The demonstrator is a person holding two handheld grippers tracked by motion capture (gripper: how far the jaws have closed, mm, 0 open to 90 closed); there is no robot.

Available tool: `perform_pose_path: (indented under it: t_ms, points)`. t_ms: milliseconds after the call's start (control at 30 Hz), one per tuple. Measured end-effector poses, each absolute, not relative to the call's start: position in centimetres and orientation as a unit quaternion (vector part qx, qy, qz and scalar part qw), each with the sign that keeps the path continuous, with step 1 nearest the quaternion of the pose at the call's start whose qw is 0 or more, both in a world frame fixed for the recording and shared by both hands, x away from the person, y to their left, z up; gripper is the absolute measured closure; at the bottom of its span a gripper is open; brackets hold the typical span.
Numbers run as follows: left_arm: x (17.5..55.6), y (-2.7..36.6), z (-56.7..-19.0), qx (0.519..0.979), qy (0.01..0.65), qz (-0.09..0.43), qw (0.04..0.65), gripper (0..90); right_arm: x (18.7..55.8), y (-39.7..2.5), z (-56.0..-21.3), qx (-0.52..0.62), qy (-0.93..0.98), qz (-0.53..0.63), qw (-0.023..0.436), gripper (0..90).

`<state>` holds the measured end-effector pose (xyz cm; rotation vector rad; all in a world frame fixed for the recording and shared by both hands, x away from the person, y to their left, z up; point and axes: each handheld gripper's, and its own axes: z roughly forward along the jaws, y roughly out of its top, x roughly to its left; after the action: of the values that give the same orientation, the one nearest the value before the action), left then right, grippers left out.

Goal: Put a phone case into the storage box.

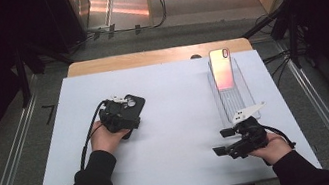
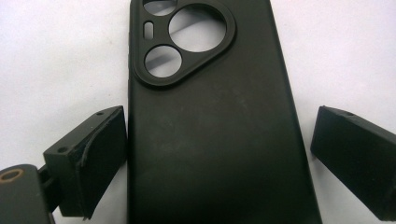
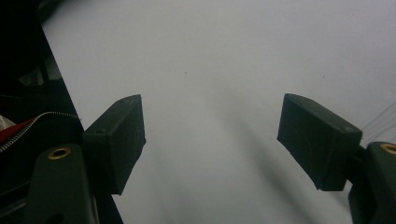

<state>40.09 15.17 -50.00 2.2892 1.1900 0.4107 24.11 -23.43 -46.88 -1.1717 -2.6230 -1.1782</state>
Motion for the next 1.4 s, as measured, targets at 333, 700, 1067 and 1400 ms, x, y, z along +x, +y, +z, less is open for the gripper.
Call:
perform_pose_path:
  t_ms: [333,700,1067,1400]
  points:
    - [39.5,15.8,-50.2,0.832,0.444,0.171,0.286,12.6,24.1,-23.4,-46.9,-0.376,-0.845,-0.380,0.018,21.6]
    - [39.8,16.3,-49.9,0.825,0.456,0.150,0.298,14.8,24.2,-23.3,-47.0,-0.368,-0.846,-0.386,0.008,21.6]
    - [39.9,18.3,-47.3,0.806,0.468,0.107,0.346,15.2,24.1,-23.2,-46.8,-0.360,-0.842,-0.403,0.000,21.6]
    - [38.5,18.4,-45.1,0.810,0.451,0.069,0.369,15.2,24.1,-23.1,-46.5,-0.361,-0.839,-0.408,-0.003,21.6]
